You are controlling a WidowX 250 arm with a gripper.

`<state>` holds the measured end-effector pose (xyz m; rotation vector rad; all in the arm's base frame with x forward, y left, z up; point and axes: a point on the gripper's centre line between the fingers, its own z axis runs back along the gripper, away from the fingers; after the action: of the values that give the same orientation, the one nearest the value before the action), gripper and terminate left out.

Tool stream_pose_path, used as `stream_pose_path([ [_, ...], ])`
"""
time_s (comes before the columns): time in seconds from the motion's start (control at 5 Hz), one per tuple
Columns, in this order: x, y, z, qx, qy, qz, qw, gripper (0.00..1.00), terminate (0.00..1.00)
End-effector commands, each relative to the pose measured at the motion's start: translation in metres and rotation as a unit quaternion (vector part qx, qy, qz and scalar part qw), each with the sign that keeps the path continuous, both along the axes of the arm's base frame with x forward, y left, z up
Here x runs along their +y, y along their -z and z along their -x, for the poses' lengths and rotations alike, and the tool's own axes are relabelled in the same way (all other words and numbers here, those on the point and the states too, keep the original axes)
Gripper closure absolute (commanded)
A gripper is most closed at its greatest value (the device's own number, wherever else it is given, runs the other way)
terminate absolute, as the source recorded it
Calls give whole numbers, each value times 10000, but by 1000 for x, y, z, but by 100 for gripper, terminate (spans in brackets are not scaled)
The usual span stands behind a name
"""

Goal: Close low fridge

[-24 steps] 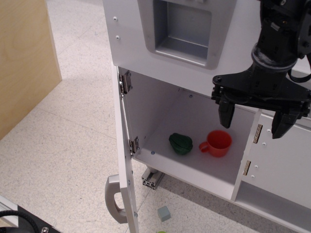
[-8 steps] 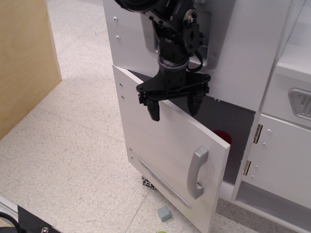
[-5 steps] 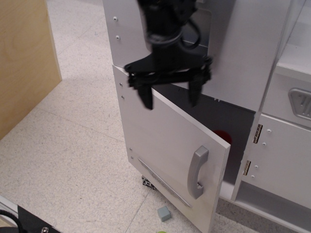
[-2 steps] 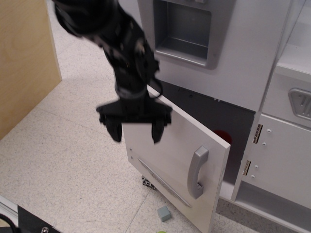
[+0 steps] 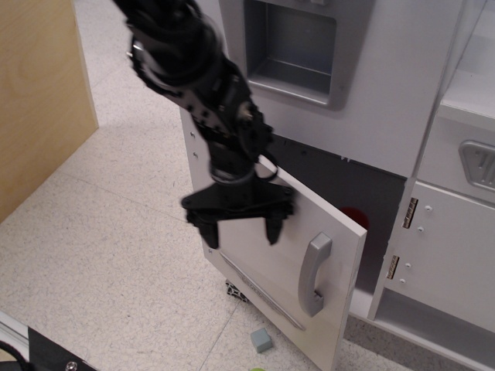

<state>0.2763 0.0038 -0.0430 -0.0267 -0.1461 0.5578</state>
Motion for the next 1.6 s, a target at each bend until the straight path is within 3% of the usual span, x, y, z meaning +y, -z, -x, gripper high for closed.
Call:
stream_pose_path([
  [0.0, -23, -5, -29, -105, -359, 72, 9993, 0, 0],
  [0.6, -21, -9, -66, -349, -827, 77, 9959, 0, 0],
  [1.4, -12, -36, -42, -316, -485, -171, 9982, 0, 0],
])
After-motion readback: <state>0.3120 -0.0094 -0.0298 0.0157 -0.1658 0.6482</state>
